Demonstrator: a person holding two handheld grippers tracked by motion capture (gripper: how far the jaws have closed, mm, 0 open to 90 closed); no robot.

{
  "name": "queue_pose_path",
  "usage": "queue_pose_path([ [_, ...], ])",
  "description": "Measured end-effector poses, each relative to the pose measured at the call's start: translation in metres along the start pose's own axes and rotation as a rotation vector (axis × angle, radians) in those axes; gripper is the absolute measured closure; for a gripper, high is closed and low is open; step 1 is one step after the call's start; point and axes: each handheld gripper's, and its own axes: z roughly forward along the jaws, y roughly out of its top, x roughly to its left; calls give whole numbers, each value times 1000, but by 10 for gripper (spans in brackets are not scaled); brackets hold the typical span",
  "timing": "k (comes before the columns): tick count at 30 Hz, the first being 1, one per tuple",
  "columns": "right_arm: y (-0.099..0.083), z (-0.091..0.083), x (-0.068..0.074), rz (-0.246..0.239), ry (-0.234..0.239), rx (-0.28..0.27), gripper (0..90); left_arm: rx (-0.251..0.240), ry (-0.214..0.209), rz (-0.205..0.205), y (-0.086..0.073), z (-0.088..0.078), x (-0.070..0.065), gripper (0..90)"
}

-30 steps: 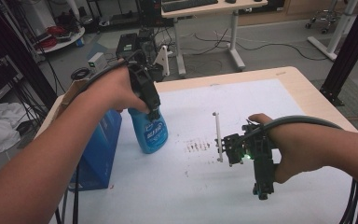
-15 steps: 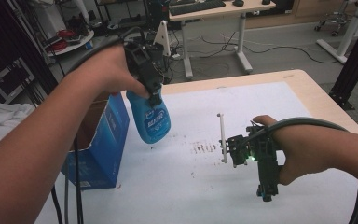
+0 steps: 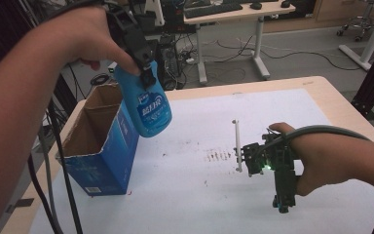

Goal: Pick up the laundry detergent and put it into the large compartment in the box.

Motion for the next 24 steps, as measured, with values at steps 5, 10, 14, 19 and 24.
queue_pose_path([
  [5,1,0,0,-1,0,0,14,-15,-2,-17,-11,-16,2,383],
  [10,4,0,-1,-15,-2,8,14,-51,-8,-76,-31,-38,12,384],
  [14,5,-1,0,-3,3,14,14,-67,-2,-107,-40,-48,17,384],
  [19,6,-3,1,-11,2,17,14,-58,23,-154,-60,-65,31,383],
  [24,7,-5,0,-21,-2,16,14,-52,29,-189,-72,-70,42,383],
])
